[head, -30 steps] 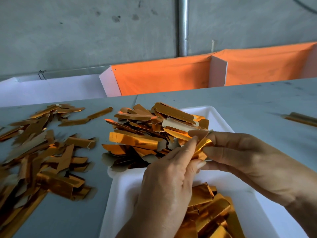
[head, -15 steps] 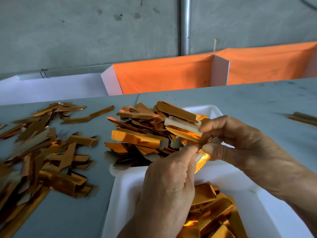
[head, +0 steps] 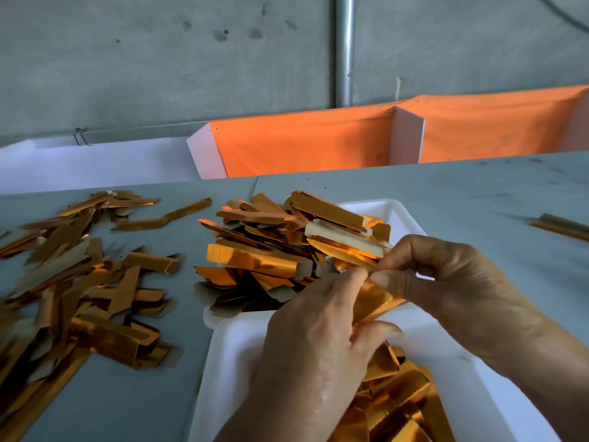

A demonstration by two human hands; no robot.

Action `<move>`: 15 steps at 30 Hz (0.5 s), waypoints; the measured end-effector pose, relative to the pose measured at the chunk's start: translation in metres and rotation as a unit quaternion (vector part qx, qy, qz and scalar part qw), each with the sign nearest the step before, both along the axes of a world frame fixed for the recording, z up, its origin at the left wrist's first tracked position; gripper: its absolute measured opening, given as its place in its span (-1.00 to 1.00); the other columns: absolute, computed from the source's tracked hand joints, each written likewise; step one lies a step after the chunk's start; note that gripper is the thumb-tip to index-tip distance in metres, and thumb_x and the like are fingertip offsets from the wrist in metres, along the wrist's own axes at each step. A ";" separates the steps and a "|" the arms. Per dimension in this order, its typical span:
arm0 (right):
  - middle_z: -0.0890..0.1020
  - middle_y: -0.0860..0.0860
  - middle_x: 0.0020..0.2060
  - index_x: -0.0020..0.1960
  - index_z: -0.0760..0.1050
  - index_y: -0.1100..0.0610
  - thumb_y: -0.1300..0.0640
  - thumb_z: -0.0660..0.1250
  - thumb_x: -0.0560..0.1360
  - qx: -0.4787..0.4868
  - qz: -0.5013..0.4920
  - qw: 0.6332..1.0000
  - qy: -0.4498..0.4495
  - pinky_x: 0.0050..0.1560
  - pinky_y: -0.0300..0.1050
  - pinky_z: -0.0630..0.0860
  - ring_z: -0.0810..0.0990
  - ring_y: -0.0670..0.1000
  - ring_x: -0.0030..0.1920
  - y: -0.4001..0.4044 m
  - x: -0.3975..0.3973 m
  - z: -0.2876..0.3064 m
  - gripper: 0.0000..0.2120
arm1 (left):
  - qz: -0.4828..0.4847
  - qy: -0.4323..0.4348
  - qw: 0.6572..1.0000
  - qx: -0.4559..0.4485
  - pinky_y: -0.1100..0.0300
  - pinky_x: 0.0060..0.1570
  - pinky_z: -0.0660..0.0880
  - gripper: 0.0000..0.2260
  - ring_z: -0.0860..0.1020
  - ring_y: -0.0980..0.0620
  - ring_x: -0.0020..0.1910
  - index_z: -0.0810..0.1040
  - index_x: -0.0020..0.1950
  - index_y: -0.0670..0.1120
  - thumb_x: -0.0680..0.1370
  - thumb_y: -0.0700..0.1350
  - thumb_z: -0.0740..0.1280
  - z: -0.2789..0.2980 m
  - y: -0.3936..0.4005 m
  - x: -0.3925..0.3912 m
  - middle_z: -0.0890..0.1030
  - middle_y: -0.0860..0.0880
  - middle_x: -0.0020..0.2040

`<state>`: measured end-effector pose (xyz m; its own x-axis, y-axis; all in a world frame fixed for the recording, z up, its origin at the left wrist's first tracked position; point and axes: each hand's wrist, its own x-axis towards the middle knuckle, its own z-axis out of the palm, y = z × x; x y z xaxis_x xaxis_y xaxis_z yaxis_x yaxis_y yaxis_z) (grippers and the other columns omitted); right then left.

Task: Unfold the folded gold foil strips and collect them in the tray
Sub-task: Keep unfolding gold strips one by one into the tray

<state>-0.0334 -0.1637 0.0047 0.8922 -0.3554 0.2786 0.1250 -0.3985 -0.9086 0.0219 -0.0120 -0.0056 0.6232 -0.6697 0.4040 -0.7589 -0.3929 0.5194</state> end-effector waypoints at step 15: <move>0.64 0.12 -0.22 -0.15 0.65 0.10 0.07 0.45 0.24 0.248 0.101 0.963 0.004 -0.32 -0.27 0.55 0.62 0.01 -0.29 -0.015 -0.006 0.005 -0.79 | -0.074 0.115 0.983 -0.121 0.59 0.06 0.30 -0.65 0.37 0.42 0.21 0.39 0.30 0.31 0.51 0.20 0.21 0.002 0.008 0.012 0.47 0.35 0.15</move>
<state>-0.0394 -0.1789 0.0097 0.9589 -0.2610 0.1116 0.1463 0.1178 -0.9822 0.0338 -0.0042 -0.0037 0.6201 -0.6612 0.4222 -0.6495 -0.1308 0.7490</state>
